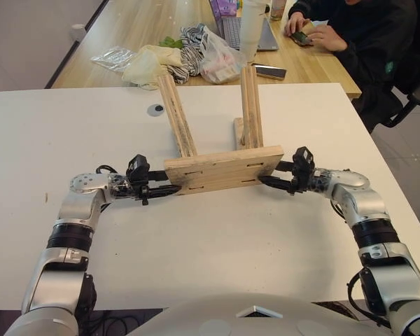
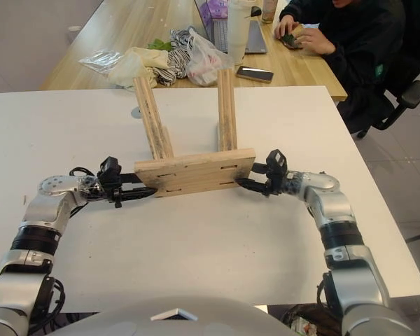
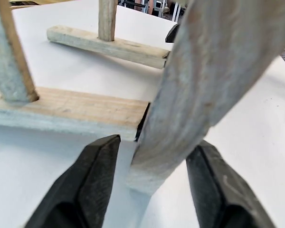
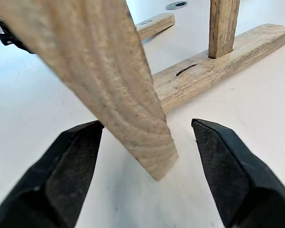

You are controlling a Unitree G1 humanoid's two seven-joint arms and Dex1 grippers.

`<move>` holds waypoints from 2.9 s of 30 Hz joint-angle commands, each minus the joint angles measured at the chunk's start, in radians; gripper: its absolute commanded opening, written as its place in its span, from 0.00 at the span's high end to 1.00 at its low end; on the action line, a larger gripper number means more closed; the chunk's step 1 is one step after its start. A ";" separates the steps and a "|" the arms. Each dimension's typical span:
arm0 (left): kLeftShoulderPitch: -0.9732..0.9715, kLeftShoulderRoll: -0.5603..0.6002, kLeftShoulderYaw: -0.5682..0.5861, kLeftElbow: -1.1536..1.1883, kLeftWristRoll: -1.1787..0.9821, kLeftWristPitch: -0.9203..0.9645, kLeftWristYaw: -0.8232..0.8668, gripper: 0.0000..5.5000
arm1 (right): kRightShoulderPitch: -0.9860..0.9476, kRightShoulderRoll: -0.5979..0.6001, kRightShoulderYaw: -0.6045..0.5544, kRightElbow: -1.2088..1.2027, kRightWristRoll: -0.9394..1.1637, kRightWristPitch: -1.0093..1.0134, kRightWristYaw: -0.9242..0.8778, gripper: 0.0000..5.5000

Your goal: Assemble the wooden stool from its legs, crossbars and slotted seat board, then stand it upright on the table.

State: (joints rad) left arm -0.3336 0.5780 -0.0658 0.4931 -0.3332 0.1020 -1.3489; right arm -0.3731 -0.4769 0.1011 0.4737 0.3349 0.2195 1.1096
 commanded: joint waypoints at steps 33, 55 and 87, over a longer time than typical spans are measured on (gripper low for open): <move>-0.889 -0.302 0.619 0.709 -0.438 0.384 0.988 0.57 | -0.808 0.233 -0.718 0.696 0.590 0.211 -0.880 0.68; -0.396 -0.461 0.334 0.710 0.229 -0.497 1.672 0.42 | -0.151 0.529 -0.549 0.332 0.111 -0.535 -0.685 0.51; -0.305 -0.489 0.264 0.691 0.323 -0.523 1.787 0.42 | -0.113 0.508 -0.203 0.551 -0.407 -0.942 -1.241 0.51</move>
State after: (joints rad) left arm -0.6395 0.0971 0.2024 1.1943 -0.0184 -0.4161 0.4355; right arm -0.4665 0.0283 -0.1122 1.0224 -0.0713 -0.7140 -0.1330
